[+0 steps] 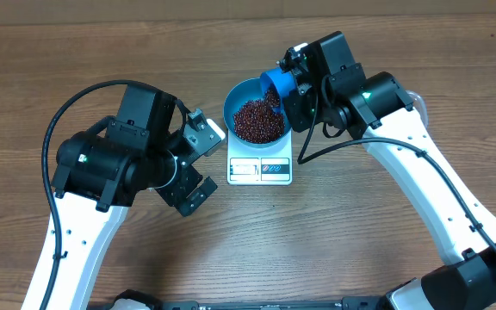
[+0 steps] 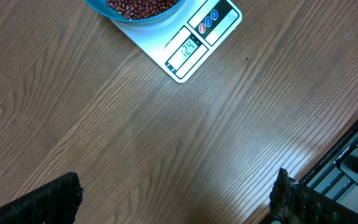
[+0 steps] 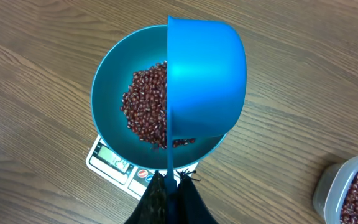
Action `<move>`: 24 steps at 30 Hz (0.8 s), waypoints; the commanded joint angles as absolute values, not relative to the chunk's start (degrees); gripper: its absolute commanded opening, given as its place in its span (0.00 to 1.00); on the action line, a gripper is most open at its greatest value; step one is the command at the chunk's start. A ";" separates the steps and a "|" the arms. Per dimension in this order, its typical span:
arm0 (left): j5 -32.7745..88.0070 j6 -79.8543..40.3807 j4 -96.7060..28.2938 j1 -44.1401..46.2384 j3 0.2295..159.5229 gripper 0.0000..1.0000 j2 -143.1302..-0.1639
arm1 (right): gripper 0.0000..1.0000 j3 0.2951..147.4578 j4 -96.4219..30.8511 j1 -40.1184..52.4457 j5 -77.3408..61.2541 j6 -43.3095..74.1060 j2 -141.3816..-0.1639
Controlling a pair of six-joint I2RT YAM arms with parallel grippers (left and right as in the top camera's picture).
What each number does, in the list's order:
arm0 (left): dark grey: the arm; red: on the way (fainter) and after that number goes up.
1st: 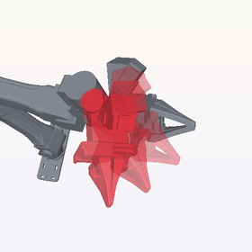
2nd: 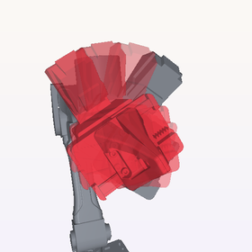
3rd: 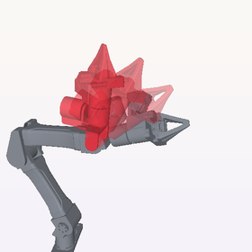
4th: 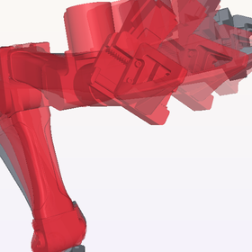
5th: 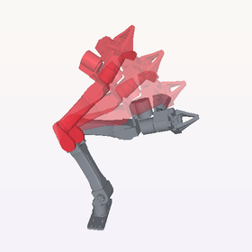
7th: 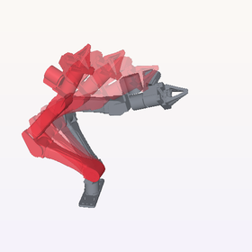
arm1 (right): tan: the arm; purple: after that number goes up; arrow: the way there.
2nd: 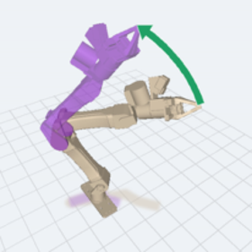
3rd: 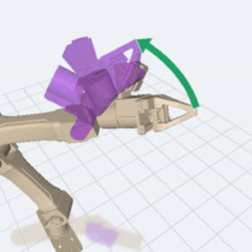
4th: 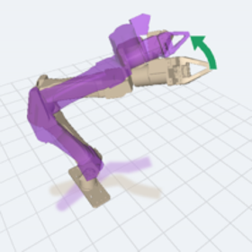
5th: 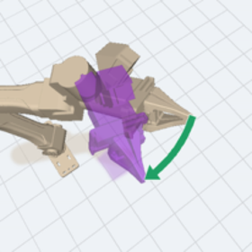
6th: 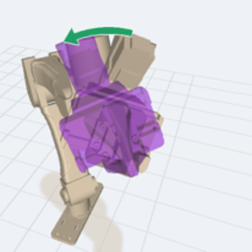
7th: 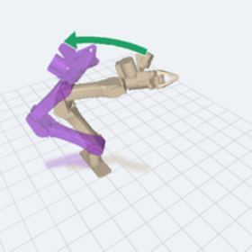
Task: Scoop item into bowl and weigh 150g on scale
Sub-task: 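Hold the scoop tilted over the bowl, shaking beans out gradually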
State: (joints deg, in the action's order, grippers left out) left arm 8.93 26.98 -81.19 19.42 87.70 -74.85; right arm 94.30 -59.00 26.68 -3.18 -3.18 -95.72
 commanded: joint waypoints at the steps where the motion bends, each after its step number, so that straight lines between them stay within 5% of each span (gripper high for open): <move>1: 8.97 26.98 -81.14 19.53 88.90 1.00 -74.24 | 0.04 96.47 -58.74 27.05 -3.11 -2.76 -93.89; 24: 8.97 26.98 -81.14 19.53 88.90 1.00 -74.24 | 0.04 96.64 -58.28 27.64 -2.76 -1.72 -93.14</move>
State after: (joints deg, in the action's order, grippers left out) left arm 8.93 26.98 -81.19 19.42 87.70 -74.85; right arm 94.41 -58.63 27.16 -3.01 -2.48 -95.72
